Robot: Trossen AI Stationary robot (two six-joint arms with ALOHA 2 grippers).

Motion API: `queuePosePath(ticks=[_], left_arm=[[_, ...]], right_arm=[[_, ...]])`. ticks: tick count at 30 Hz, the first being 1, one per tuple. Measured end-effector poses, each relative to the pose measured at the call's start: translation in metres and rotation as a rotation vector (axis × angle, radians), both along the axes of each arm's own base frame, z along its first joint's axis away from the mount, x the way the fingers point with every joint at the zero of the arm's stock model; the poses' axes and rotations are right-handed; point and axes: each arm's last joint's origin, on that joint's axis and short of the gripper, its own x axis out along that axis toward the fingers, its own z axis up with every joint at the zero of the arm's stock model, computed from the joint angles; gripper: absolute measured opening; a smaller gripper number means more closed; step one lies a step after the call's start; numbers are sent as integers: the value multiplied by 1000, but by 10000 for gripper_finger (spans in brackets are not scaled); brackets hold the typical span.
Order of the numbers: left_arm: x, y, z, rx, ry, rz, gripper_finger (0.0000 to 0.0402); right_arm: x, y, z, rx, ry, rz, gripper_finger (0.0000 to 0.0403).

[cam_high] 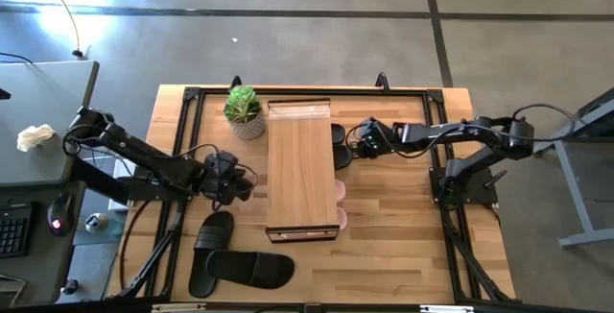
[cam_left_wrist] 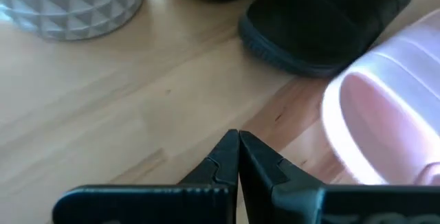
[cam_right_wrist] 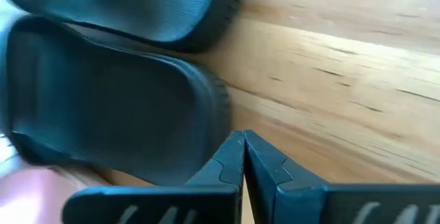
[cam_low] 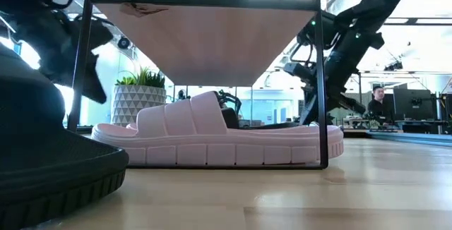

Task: Pick and place slides into the shelf
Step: Put the right black slide on the shelf

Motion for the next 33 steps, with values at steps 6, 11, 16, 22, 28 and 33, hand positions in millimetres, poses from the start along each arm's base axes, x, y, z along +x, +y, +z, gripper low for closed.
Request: queuePosePath(ticks=[6, 11, 16, 22, 28, 33], left_arm=[[15, 7, 14, -15, -96, -95, 0], [15, 17, 17, -12, -93, -98, 0], [14, 23, 16, -17, -76, -108, 0], [17, 30, 17, -51, -72, -175, 0], [24, 40, 23, -66, -122, -278, 0], [26, 50, 28, -79, -160, -361, 0]], right_arm=[[-2, 0, -1, -1, 18, 13, 0], [-2, 0, 0, 4, 14, 18, 0], [-2, 0, 1, 1, 9, 20, 0], [-3, 1, 1, 2, 14, 23, 0], [-3, 1, 1, 10, 13, 28, 0], [-3, 1, 1, 17, 10, 29, 0]])
